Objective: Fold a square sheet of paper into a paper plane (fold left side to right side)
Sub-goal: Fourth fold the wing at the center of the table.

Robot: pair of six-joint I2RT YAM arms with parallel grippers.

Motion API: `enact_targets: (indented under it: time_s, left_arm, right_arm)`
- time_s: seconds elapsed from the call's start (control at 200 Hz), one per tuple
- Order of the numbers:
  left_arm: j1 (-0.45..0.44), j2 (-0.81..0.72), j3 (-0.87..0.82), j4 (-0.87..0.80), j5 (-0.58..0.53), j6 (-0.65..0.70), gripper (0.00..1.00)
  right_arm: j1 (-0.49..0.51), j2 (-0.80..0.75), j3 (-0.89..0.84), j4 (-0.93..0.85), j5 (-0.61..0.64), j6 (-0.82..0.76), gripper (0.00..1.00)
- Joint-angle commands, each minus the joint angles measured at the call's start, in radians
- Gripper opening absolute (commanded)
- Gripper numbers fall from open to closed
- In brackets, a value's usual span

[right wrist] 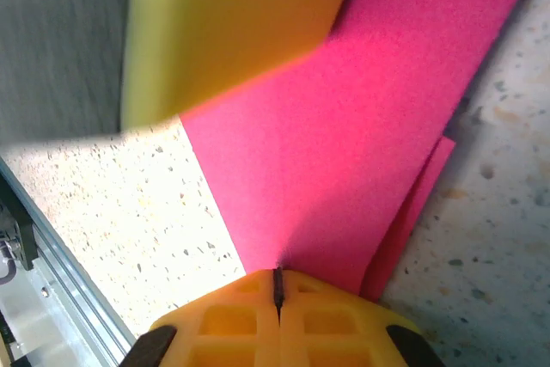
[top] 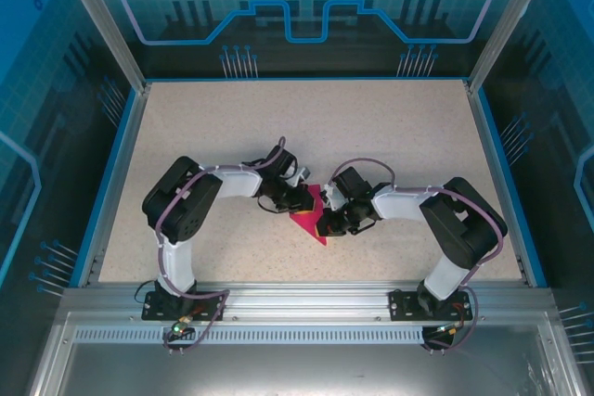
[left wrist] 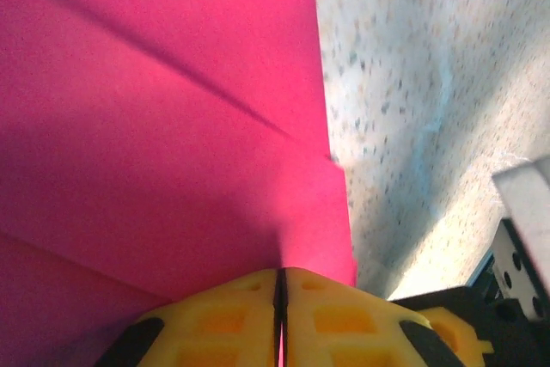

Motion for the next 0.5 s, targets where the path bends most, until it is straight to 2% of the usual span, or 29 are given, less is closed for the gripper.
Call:
enact_targets:
  time_s: [0.0,0.165,0.305,0.495]
  left_arm:
    - [0.057,0.050,0.042,0.015,-0.112,0.048,0.12]
    - [0.062,0.039,0.054,-0.002,-0.098,0.062,0.13]
    - [0.066,-0.045,0.038,-0.005,-0.069,0.062,0.19]
    - [0.098,-0.268,-0.018,-0.024,-0.045,0.046,0.34]
  right_arm:
    - [0.023,0.035,-0.057,-0.167,0.073,-0.011,0.00]
    - [0.026,0.029,-0.055,-0.141,0.052,-0.004,0.00]
    - [0.026,-0.019,-0.039,-0.103,0.041,-0.006,0.00]
    - [0.025,-0.203,-0.011,-0.089,0.131,-0.018,0.22]
